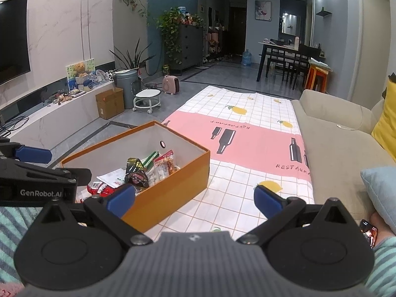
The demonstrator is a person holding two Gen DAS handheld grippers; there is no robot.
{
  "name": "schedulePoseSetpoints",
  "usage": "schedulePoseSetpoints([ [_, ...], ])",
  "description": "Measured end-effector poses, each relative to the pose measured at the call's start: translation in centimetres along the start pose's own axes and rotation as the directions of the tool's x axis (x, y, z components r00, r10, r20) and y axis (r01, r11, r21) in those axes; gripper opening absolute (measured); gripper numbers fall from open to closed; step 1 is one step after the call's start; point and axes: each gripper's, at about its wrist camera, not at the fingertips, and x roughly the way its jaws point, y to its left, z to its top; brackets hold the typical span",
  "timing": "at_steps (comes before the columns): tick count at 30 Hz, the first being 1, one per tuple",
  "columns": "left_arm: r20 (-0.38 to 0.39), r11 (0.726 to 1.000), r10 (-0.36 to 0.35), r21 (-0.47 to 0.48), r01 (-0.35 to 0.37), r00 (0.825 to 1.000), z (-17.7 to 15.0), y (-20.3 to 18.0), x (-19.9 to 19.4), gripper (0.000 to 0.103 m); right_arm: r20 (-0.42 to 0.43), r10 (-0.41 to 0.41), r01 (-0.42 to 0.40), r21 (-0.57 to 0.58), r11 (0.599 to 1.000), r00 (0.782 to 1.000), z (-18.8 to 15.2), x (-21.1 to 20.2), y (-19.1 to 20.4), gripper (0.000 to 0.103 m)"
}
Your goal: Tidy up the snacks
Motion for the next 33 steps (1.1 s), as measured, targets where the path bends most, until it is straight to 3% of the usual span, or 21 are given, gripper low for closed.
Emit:
schedulePoseSetpoints([
  [33, -0.003, 1.000, 0.006, -0.002, -0.006, 1.000, 0.23, 0.18, -0.34, 0.088, -0.006, -0.001, 0.001, -0.001, 1.000, 1.000, -0.04, 0.14, -0.20, 0.099],
])
